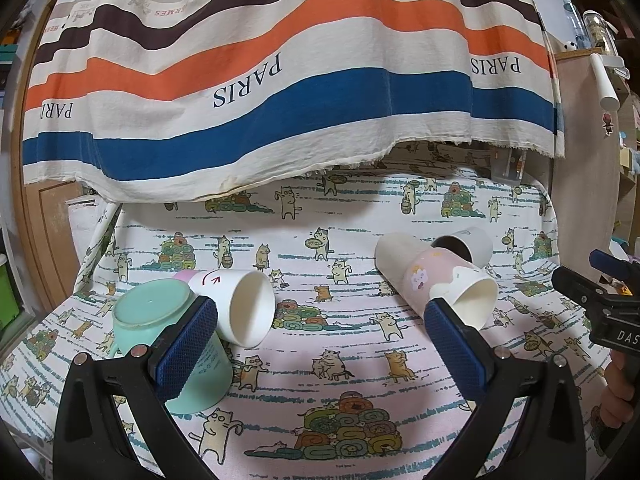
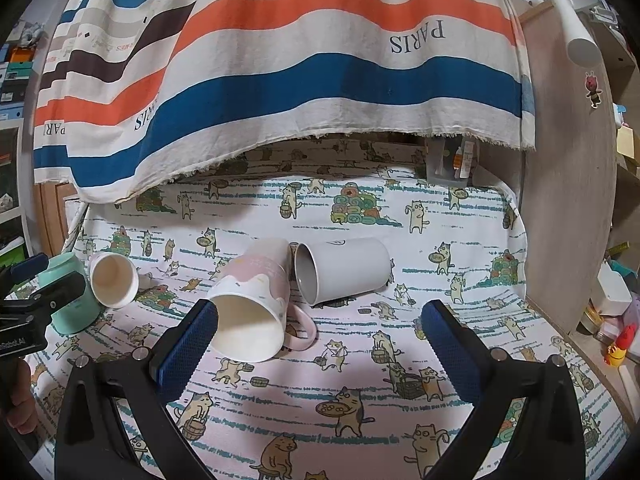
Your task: Flip cup upside down
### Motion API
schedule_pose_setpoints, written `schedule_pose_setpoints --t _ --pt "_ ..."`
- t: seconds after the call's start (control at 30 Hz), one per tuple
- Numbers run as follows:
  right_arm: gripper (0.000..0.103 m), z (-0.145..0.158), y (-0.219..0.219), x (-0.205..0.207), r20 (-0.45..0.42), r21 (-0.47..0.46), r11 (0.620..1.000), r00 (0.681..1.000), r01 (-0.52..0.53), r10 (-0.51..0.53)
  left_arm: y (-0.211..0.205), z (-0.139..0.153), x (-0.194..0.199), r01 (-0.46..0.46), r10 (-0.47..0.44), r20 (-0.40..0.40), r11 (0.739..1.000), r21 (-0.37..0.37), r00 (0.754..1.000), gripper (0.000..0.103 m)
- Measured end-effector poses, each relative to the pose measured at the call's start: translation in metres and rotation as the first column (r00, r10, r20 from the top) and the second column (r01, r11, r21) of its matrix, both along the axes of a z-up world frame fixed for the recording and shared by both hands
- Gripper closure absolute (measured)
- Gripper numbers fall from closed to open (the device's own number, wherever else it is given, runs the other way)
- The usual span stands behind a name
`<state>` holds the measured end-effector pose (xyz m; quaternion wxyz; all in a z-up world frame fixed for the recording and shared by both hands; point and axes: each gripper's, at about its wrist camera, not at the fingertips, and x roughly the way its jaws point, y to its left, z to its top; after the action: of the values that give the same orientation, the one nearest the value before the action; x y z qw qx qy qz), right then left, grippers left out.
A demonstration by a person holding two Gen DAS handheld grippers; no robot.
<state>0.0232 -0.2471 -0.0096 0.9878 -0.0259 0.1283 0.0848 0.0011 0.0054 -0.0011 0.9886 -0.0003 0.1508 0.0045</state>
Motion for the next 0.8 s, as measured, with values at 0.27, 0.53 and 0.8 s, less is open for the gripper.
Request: schedule_pose_setpoints --t 0.27,0.53,0.8 --pt "0.000 -0.0017 0.0001 0.0006 -0.002 -0.002 1.000 1.000 -0.001 0.001 0.0001 -0.0001 -0.0003 0.000 0.000 0.000 1.000 0.002 1.000 0.000" --pt "0.001 -0.0028 0.0001 0.0013 -0.007 -0.002 1.000 1.000 0.005 -0.005 0.0000 0.0003 -0.0013 -0.004 0.004 0.002 1.000 -0.001 1.000 0.000" --pt "0.000 -0.0019 -0.0002 0.0015 -0.008 -0.001 1.000 1.000 0.006 -0.007 -0.0004 0.0010 -0.0018 -0.004 0.004 -0.002 1.000 0.000 1.000 0.000"
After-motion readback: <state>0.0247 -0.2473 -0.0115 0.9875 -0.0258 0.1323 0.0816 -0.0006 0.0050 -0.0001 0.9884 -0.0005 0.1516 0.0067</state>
